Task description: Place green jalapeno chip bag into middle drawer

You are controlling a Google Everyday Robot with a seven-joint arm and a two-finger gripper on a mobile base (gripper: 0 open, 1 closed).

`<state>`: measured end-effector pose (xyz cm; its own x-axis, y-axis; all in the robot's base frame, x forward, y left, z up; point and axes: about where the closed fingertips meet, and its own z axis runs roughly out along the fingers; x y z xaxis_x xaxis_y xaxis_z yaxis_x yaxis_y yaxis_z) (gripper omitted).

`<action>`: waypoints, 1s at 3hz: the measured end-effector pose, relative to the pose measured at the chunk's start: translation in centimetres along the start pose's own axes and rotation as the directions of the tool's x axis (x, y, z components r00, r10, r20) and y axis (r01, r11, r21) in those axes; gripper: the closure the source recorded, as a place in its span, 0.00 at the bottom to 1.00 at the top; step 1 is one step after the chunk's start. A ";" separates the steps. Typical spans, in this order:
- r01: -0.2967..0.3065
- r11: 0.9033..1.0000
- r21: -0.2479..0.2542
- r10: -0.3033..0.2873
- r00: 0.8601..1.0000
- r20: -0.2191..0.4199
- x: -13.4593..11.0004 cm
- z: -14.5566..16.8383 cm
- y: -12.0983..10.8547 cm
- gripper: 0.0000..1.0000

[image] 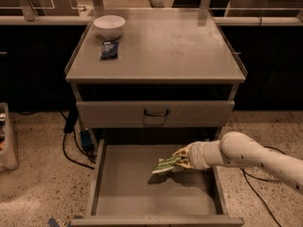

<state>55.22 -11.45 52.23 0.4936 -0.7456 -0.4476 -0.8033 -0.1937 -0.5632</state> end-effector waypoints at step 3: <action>-0.041 0.998 -0.053 0.043 0.999 0.032 0.9 3.4 3.3 1.00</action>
Offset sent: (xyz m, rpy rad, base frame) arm 0.0020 0.0145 -0.0197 0.0199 0.0329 0.0300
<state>54.17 -10.58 47.59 0.4692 -0.7327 -0.4930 -0.8393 -0.1963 -0.5070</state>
